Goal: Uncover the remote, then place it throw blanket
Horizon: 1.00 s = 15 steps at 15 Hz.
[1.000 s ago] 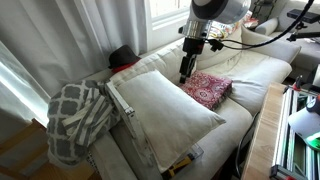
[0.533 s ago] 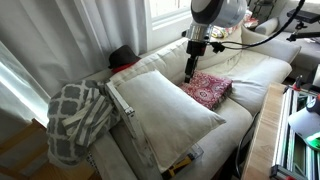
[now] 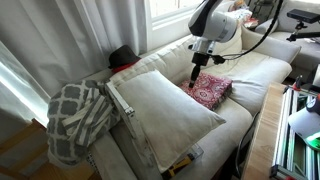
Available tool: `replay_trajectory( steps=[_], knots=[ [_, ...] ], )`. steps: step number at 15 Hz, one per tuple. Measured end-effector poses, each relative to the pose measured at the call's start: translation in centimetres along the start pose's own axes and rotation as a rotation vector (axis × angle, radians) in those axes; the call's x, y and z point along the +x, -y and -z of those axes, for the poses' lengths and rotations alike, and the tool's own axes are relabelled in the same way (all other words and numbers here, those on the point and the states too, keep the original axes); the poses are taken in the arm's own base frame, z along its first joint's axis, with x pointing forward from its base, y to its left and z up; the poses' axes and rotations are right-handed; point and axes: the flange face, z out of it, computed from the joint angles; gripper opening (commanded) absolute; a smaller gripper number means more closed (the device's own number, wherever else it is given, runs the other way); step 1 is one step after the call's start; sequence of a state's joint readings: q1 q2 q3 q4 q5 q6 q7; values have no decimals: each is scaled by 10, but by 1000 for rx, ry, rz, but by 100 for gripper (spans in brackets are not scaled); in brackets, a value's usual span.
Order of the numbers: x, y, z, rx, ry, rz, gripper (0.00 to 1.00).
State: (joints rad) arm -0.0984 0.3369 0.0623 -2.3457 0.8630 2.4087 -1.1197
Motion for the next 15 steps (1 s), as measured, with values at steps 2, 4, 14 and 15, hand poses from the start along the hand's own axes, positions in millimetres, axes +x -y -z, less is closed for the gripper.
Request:
replay_trajectory(
  steps=[2,4,14,15],
  knots=[
    [-1,-18,-11,32,-51,-56,100],
    [-1,-33,-21,60,-90,-120,100],
    [-4,-100,-64,197,-287,-248,100],
    [-4,-105,-67,230,-306,-249,100]
  ],
)
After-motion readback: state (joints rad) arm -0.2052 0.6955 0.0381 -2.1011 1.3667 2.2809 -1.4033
